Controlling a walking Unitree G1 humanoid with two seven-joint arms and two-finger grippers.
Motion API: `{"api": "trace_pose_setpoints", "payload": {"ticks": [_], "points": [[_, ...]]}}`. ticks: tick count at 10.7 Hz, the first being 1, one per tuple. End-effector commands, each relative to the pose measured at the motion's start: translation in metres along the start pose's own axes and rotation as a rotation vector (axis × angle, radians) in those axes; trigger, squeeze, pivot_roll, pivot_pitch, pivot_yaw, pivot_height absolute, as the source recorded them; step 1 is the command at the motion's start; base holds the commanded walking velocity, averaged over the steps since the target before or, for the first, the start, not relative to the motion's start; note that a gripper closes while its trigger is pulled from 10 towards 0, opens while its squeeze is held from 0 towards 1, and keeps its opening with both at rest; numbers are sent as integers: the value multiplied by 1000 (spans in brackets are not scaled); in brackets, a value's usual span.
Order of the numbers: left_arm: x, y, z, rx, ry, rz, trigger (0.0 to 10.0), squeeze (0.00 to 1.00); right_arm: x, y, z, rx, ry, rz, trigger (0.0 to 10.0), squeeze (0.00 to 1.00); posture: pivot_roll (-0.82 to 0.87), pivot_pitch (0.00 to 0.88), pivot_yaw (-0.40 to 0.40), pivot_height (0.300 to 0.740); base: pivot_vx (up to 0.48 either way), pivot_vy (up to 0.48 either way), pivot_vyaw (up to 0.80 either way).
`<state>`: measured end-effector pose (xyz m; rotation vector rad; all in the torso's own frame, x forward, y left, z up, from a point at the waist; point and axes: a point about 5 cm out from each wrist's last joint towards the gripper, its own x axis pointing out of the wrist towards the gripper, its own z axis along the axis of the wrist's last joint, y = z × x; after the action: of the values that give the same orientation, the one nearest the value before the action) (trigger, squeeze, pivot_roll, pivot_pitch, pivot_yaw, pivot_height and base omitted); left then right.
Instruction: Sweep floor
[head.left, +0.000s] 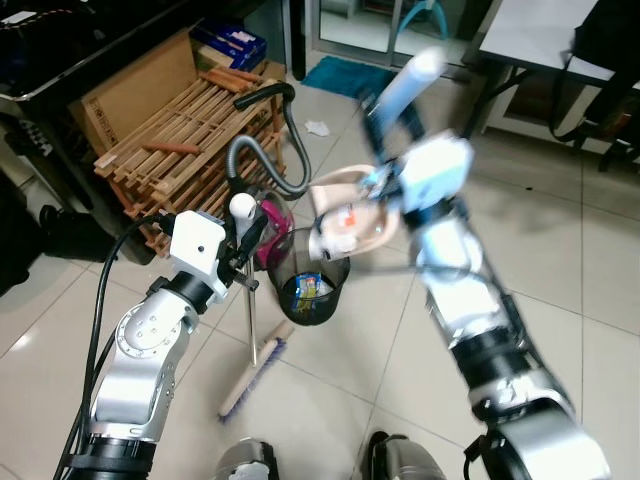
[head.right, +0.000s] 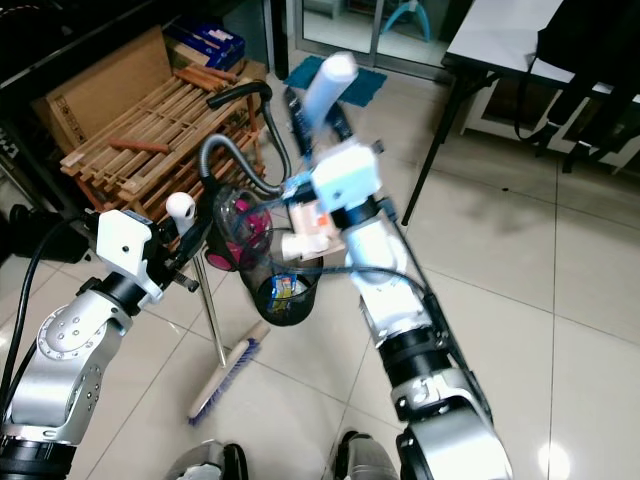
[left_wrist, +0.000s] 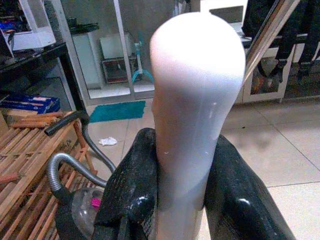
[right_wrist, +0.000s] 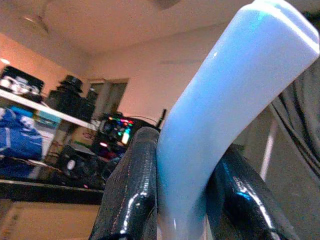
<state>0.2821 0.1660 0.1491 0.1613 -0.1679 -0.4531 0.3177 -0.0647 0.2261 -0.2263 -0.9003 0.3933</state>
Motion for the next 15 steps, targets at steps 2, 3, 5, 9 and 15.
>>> {"api": "trace_pose_setpoints", "payload": {"ticks": [2,3,5,9,15], "points": [[2,2,3,29,-17,6,10000,0,-2,22,18,-39,-124,120,10000,0,-3,60,29,740,0,0,0],[1,3,3,32,-15,6,10000,0,-2,24,19,-59,-136,136,10000,0,-3,60,29,740,0,0,0],[1,8,4,60,-23,26,10000,0,12,-9,24,-91,-159,-37,10000,0,-5,59,30,740,0,0,0],[10,18,17,199,-119,38,10000,0,0,-114,8,-401,49,-403,10000,0,-21,77,33,740,0,0,0],[36,10,-7,278,-68,-119,10000,0,-88,-123,-52,-289,513,-683,10000,0,-45,142,37,740,0,0,0]]}}
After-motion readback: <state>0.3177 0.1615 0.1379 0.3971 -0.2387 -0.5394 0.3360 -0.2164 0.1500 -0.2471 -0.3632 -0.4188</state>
